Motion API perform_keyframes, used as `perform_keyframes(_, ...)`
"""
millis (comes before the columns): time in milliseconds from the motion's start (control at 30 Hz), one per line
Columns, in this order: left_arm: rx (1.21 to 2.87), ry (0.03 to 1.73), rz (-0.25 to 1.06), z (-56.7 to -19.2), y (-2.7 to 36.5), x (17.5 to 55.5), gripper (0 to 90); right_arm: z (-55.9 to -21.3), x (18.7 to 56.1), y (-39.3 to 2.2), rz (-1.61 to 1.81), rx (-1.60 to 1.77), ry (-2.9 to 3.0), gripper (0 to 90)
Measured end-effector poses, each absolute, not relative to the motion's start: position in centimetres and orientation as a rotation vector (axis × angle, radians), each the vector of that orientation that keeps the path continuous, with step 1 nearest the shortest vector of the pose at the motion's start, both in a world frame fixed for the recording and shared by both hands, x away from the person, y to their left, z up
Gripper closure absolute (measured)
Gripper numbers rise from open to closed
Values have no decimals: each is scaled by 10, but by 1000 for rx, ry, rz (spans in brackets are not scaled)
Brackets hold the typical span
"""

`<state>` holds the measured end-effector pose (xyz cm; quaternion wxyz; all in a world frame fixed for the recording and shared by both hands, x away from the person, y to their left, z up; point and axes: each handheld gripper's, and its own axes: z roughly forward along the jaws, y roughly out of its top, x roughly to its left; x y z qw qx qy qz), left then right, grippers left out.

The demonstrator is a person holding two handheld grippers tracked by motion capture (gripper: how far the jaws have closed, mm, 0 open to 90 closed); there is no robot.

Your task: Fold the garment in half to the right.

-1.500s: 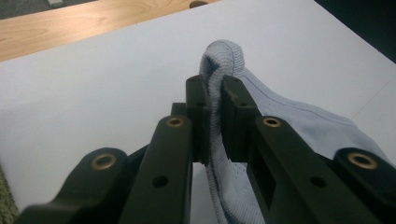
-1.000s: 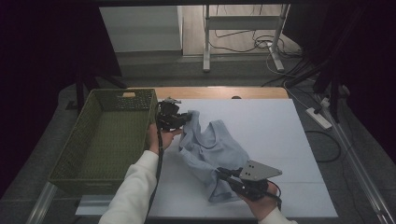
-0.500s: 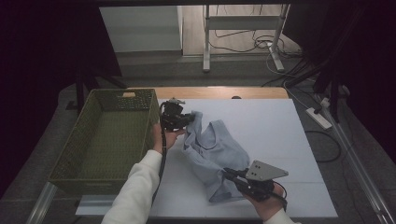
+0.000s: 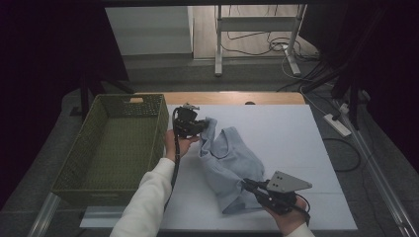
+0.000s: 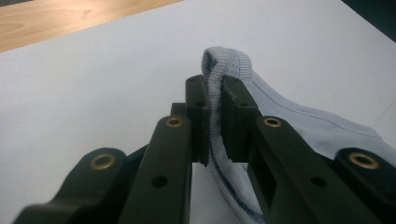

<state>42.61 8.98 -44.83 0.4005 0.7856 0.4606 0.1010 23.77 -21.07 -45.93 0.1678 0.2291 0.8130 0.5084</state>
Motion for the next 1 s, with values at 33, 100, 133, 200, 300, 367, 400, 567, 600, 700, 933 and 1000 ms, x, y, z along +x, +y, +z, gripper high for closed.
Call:
perform_keyframes(33, 1988, 1163, 257, -448, 89, 426, 817, -459, 238, -212, 1445, 654, 2311, 852)
perform_keyframes(100, 1988, 1160, 258, -448, 87, 427, 816, -459, 238, -215, 1444, 664, 2304, 852)
perform_keyframes(133, 1990, 1158, 258, -448, 86, 427, 817, -459, 238, -217, 1441, 669, 2302, 853)
perform_keyframes(200, 1991, 1157, 257, -448, 85, 427, 816, -459, 238, -220, 1435, 682, 2300, 853)
perform_keyframes(300, 1996, 1156, 259, -448, 82, 428, 816, -460, 239, -224, 1426, 700, 2298, 853)
perform_keyframes(367, 1997, 1155, 260, -447, 81, 429, 816, -460, 240, -227, 1422, 709, 2293, 853)
perform_keyframes(400, 1997, 1155, 261, -447, 80, 429, 816, -460, 240, -228, 1420, 715, 2290, 852)
perform_keyframes(567, 2000, 1155, 261, -447, 78, 430, 815, -460, 241, -237, 1409, 749, 2272, 853)
perform_keyframes(600, 2002, 1155, 261, -447, 77, 431, 815, -460, 241, -239, 1406, 759, 2270, 853)
perform_keyframes(700, 2004, 1157, 259, -447, 76, 432, 815, -461, 242, -243, 1393, 774, 2267, 853)
perform_keyframes(933, 2019, 1167, 253, -451, 70, 437, 815, -464, 241, -251, 1359, 808, 2275, 853)
perform_keyframes(1000, 2026, 1167, 248, -453, 68, 438, 815, -465, 241, -253, 1354, 817, 2283, 852)
